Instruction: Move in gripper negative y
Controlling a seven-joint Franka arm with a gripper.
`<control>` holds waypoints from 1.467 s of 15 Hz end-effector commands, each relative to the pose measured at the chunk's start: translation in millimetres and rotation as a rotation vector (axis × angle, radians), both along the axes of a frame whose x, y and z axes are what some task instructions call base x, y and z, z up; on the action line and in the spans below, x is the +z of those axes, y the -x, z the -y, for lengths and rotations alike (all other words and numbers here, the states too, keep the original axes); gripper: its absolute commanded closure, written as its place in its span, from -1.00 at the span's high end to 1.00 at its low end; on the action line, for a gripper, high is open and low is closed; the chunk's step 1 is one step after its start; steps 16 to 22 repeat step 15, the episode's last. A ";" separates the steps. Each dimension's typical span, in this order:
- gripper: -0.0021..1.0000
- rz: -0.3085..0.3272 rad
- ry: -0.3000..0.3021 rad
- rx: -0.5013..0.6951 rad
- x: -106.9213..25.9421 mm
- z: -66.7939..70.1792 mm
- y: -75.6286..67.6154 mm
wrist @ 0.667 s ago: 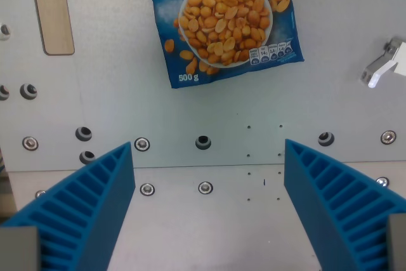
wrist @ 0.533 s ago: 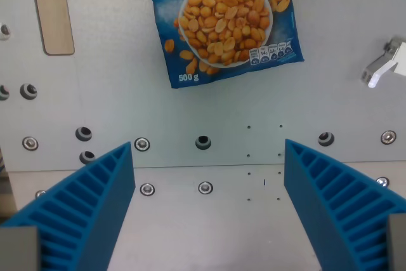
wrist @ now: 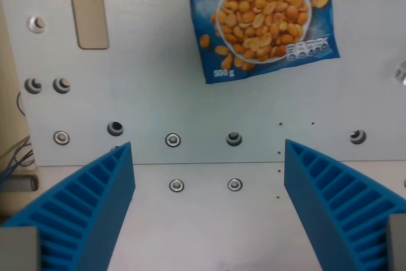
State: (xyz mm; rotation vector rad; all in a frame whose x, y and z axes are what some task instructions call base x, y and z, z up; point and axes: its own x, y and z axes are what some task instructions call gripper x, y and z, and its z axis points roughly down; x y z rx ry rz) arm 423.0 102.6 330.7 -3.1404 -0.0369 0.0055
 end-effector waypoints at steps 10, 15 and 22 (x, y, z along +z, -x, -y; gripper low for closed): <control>1.00 0.000 0.005 -0.013 1.8 -59.8 -4.1; 1.00 0.000 0.005 -0.013 1.7 -84.8 -3.8; 1.00 0.000 0.005 -0.013 1.7 -84.8 -3.8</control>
